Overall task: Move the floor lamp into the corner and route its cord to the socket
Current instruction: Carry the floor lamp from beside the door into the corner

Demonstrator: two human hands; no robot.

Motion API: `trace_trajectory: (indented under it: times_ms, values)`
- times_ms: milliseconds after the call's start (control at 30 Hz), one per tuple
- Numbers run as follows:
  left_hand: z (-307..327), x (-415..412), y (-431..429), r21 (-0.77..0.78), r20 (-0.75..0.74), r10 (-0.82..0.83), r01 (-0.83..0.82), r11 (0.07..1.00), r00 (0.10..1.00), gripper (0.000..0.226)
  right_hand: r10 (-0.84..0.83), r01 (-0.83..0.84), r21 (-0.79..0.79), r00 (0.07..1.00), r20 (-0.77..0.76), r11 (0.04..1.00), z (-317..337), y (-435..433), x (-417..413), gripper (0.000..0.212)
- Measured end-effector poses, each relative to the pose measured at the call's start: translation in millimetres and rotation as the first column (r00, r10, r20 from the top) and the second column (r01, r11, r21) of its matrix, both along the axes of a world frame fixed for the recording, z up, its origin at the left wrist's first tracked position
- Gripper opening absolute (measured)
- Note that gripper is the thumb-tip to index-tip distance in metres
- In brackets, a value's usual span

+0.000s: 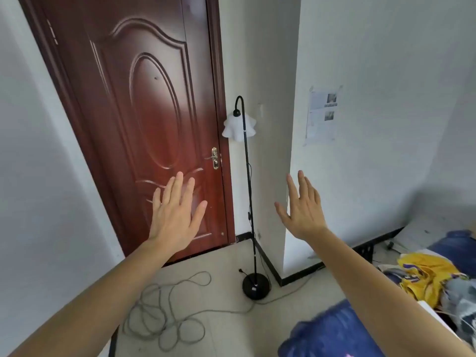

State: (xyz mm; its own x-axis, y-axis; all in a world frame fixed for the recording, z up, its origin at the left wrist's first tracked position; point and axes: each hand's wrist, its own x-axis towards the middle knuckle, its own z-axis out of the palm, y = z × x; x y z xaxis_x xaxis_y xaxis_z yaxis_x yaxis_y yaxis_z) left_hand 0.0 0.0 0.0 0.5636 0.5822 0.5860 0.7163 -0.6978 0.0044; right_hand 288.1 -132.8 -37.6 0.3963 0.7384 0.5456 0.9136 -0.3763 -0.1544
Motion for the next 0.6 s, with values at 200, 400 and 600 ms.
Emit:
trace_trajectory:
  times_ms: [200,400,600]
  values:
    - [-31.0,64.5,133.2,-0.152,0.010,-0.029,0.030,0.988,1.000,0.069,0.007,-0.008,-0.129,1.000,-0.011,0.992,-30.3,122.7,52.2,0.075]
    - [-41.3,147.3,284.2,-0.286,0.009,-0.181,0.176,0.942,0.984,0.079,-0.065,0.043,-0.240,0.994,-0.084,0.970,-40.7,259.3,123.5,0.077]
    - [-38.0,243.4,413.9,-0.384,0.006,-0.318,0.296,0.875,0.948,0.070,-0.139,0.085,-0.272,0.973,-0.186,0.959,-42.5,368.8,187.7,0.075]
